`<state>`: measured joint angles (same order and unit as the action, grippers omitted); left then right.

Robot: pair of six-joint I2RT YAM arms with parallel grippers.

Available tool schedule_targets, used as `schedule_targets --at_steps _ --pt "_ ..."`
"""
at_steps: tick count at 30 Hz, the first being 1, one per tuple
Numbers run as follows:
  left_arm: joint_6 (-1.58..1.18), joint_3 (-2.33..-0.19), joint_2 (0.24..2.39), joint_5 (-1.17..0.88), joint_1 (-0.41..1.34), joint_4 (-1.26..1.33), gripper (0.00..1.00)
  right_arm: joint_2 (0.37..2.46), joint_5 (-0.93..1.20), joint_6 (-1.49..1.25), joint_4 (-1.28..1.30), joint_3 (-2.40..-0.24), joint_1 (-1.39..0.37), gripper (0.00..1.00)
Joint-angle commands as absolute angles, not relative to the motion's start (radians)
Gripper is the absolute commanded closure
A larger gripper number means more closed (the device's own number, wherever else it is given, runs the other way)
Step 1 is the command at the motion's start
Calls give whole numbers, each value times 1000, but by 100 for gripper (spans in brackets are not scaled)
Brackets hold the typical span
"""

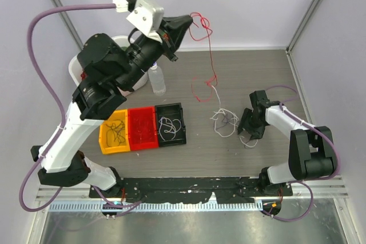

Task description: Untangle the cables

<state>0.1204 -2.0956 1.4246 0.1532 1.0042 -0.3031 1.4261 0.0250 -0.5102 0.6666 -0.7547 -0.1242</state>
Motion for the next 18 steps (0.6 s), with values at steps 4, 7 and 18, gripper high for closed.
schedule_targets --at_steps 4,7,18 --pt "241 -2217 1440 258 1006 -167 100 1417 14 -511 652 -762 -95 38" --pt "247 -2240 1445 252 1006 -160 100 1417 23 -508 646 -759 -94 38" --pt "209 -2269 1431 294 1005 -293 100 1414 48 -505 635 -749 -94 39"
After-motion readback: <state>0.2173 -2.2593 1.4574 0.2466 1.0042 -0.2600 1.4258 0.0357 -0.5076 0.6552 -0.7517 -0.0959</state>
